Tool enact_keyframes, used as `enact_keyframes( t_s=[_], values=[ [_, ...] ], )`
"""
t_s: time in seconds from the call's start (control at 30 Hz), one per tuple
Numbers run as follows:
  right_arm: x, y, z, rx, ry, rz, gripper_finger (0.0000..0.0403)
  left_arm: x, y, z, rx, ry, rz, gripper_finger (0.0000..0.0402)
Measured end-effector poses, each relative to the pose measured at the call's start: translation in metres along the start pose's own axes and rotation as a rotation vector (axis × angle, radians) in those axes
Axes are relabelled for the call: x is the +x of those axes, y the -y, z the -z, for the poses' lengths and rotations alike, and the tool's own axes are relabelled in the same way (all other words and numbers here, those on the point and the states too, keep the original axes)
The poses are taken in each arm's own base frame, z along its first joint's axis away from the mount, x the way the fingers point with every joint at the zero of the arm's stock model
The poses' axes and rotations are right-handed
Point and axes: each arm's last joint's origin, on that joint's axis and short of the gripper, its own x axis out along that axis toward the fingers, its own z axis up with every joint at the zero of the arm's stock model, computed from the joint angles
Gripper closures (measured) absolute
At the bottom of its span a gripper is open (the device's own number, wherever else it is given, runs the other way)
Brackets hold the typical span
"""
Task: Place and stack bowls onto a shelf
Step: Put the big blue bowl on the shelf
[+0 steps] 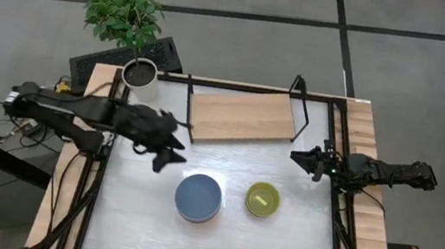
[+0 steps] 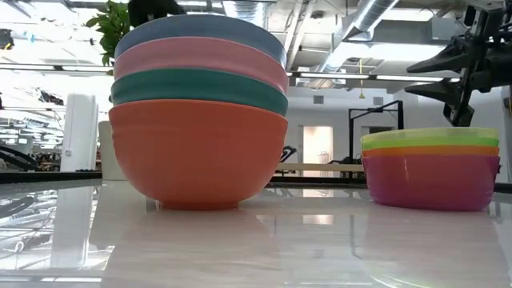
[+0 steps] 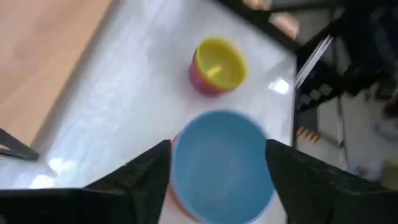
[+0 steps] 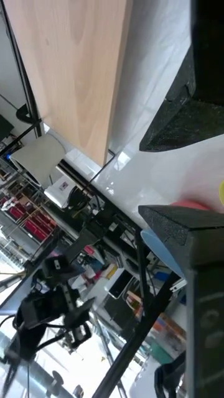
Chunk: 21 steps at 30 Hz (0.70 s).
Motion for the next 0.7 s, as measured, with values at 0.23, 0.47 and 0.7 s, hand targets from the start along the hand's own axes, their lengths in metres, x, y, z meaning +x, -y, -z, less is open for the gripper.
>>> enact_keyframes(
  t_s=[0.23, 0.47, 0.7],
  values=[
    [0.0, 0.004, 0.003, -0.02, -0.035, 0.037, 0.0228, 0.05, -0.004, 0.01, 0.029, -0.214, -0.003, 0.0097],
    [0.0, 0.006, 0.005, -0.029, -0.055, 0.06, 0.0228, 0.093, -0.01, 0.025, 0.05, -0.353, -0.046, 0.0107],
    [-0.001, 0.006, 0.005, -0.024, -0.059, 0.063, 0.0228, 0.113, -0.012, 0.034, 0.088, -0.404, -0.087, 0.0123]
  ],
)
